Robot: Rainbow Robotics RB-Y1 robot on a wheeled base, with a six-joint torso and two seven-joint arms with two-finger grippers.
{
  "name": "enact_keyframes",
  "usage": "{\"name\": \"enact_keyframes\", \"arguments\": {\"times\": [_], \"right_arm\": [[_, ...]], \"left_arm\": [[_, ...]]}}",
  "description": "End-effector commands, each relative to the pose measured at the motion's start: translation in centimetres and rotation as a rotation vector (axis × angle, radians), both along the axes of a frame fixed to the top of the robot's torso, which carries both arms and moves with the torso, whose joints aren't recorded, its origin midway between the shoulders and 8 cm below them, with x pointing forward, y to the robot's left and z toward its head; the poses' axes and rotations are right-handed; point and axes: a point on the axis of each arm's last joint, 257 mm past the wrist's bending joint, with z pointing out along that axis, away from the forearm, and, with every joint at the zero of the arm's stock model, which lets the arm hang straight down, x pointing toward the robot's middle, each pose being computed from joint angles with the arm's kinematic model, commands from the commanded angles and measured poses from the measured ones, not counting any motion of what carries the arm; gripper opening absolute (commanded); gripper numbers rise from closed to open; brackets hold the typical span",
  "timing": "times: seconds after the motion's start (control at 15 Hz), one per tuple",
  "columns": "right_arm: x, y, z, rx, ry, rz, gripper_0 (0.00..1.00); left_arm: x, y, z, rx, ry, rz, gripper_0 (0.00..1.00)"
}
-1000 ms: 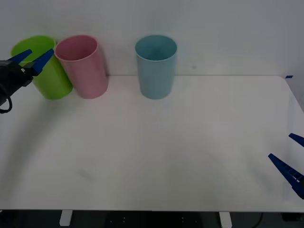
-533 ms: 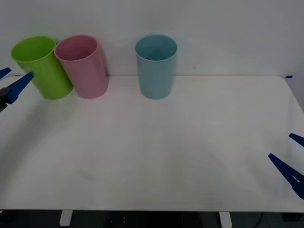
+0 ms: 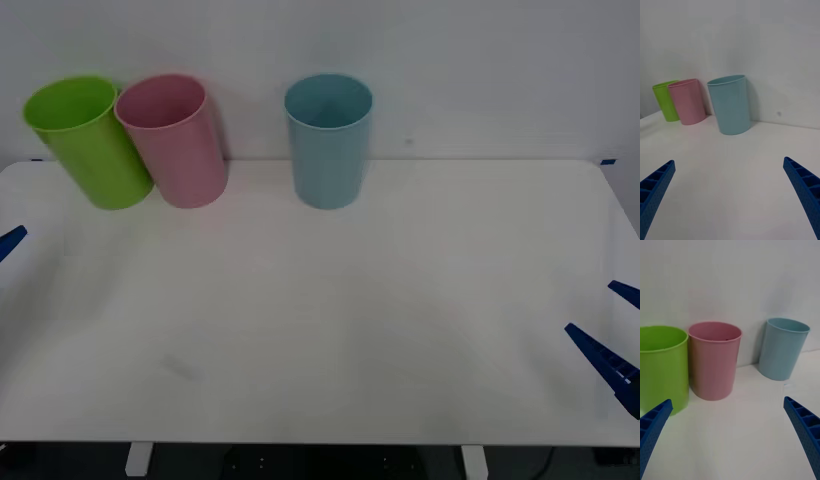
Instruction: Grasp the object on the table and drop it into the matching bin: aluminum can to the light blue bin, PET bottle to the pink bin.
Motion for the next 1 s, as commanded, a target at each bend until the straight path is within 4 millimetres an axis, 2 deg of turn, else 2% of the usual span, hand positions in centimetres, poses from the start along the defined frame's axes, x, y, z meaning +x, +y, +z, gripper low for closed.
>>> {"name": "enact_keyframes", "arguments": {"times": [0.07, 0.6, 0.8, 1.0], "right_arm": [[0.0, 0.0, 0.0, 0.000, 0.000, 0.000, 1.00], [0.0, 0.0, 0.0, 0.000, 0.000, 0.000, 1.00], [0.0, 0.0, 0.0, 0.000, 0.000, 0.000, 1.00], [0.0, 0.0, 0.0, 0.000, 0.000, 0.000, 1.00]], "left_arm": [[-2.1, 0.4, -1.5, 0.034, 0.032, -0.002, 1.00], [-6.6, 1.6, -5.4, 0.125, 0.099, -0.009, 1.00], [-8.7, 2.0, -7.3, 0.133, 0.152, -0.011, 1.00], [-10.1, 2.0, -8.4, 0.125, 0.182, -0.014, 1.00]]}}
